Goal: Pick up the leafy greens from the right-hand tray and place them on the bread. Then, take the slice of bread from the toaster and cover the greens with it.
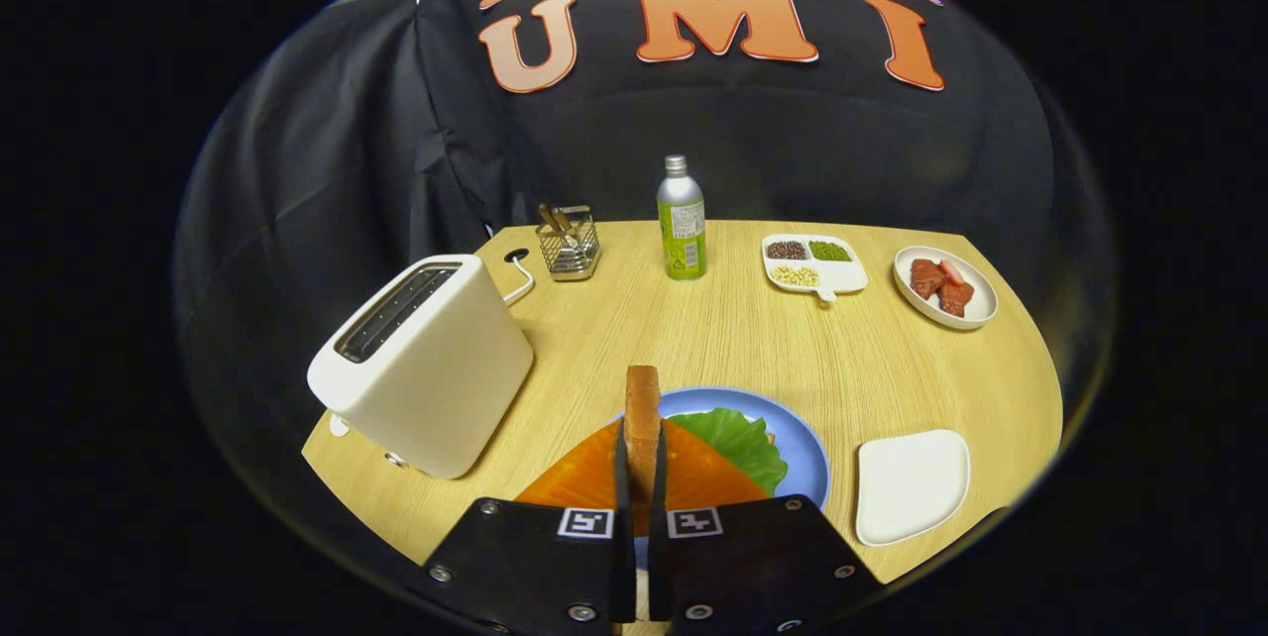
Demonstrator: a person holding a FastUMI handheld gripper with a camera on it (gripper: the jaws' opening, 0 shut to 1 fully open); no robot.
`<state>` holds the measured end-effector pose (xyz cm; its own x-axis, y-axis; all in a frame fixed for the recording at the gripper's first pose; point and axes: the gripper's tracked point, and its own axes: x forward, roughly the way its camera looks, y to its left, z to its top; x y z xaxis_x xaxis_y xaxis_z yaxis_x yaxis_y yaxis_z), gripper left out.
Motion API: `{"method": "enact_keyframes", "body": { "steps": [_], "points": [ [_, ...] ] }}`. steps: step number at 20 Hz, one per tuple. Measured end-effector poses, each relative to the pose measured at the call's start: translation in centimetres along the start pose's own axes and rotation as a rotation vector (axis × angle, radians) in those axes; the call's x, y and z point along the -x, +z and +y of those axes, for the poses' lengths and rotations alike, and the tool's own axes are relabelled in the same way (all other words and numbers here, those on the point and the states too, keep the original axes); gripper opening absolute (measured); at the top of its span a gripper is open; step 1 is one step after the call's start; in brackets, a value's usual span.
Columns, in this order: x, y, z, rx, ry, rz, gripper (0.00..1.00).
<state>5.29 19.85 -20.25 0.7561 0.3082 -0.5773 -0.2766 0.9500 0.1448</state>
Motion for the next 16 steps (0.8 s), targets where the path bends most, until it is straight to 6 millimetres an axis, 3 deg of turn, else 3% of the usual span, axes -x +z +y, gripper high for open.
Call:
{"method": "enact_keyframes", "body": {
  "steps": [4,11,16],
  "points": [
    [-0.4,-0.5,-2.4,-0.020,-0.019,0.013,0.05],
    [-2.1,-1.8,-6.6,-0.059,-0.048,0.066,0.16],
    [-3.5,-2.7,-8.5,-0.074,-0.060,0.109,0.28]
  ]
}}
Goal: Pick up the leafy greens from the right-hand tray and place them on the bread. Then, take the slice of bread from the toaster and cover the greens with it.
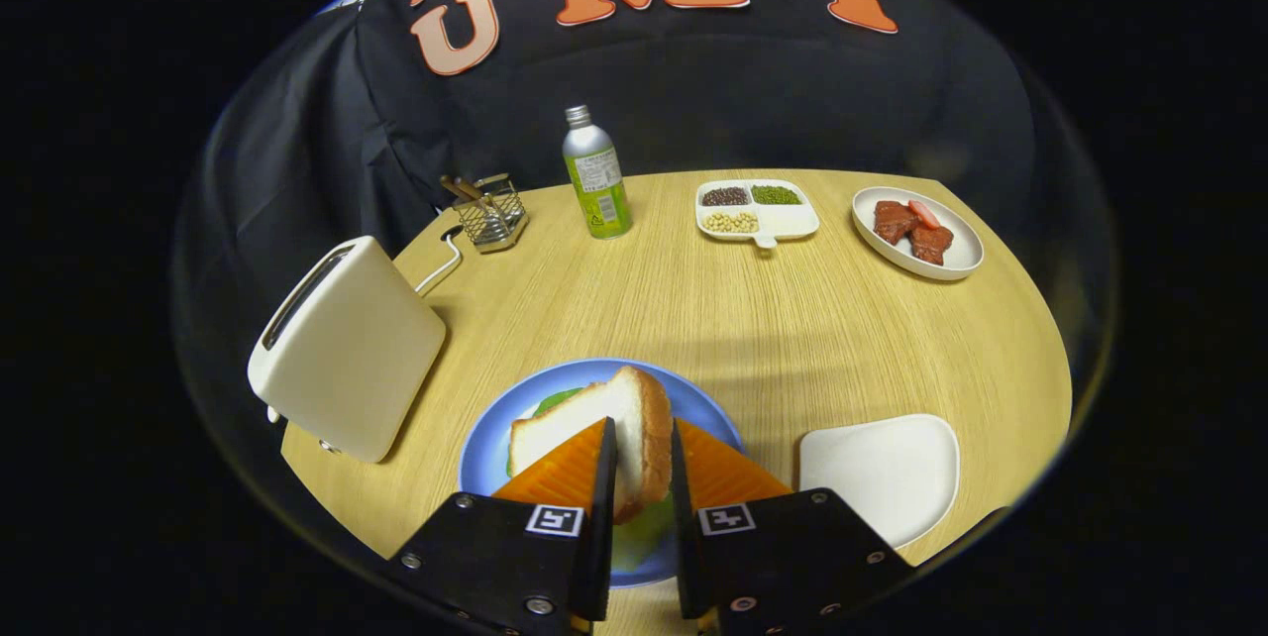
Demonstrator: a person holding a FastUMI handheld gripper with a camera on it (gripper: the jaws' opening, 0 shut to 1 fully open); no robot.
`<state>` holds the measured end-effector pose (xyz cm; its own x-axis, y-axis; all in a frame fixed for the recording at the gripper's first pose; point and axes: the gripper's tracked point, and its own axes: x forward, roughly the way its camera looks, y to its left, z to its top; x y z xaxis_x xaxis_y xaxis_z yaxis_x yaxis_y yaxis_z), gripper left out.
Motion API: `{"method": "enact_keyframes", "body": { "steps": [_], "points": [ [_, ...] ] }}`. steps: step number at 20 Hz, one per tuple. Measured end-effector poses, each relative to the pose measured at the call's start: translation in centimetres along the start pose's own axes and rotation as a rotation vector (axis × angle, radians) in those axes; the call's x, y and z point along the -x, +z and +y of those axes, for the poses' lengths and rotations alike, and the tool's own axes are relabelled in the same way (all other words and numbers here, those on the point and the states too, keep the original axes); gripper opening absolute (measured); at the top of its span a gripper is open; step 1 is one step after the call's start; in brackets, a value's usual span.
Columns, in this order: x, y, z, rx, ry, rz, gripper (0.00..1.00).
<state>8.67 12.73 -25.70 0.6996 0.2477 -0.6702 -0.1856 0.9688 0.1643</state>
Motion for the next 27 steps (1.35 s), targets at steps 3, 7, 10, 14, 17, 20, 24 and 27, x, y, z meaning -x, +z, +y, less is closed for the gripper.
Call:
{"method": "enact_keyframes", "body": {
  "steps": [3,7,10,14,17,20,24,27],
  "points": [
    [-0.7,-0.2,-1.2,0.031,-0.042,0.009,0.38],
    [0.2,0.5,-1.7,0.029,-0.050,-0.006,0.55],
    [2.4,3.1,-2.3,0.018,-0.062,-0.063,0.77],
    [6.3,8.2,-3.5,0.062,-0.092,-0.175,0.99],
    [9.6,12.4,-4.6,0.076,-0.126,-0.267,0.99],
    [12.3,15.6,-5.5,0.075,-0.148,-0.347,0.99],
    [15.0,17.9,-6.5,0.090,-0.182,-0.411,0.99],
    [15.8,18.2,-6.7,0.074,-0.182,-0.423,0.99]
  ]
}}
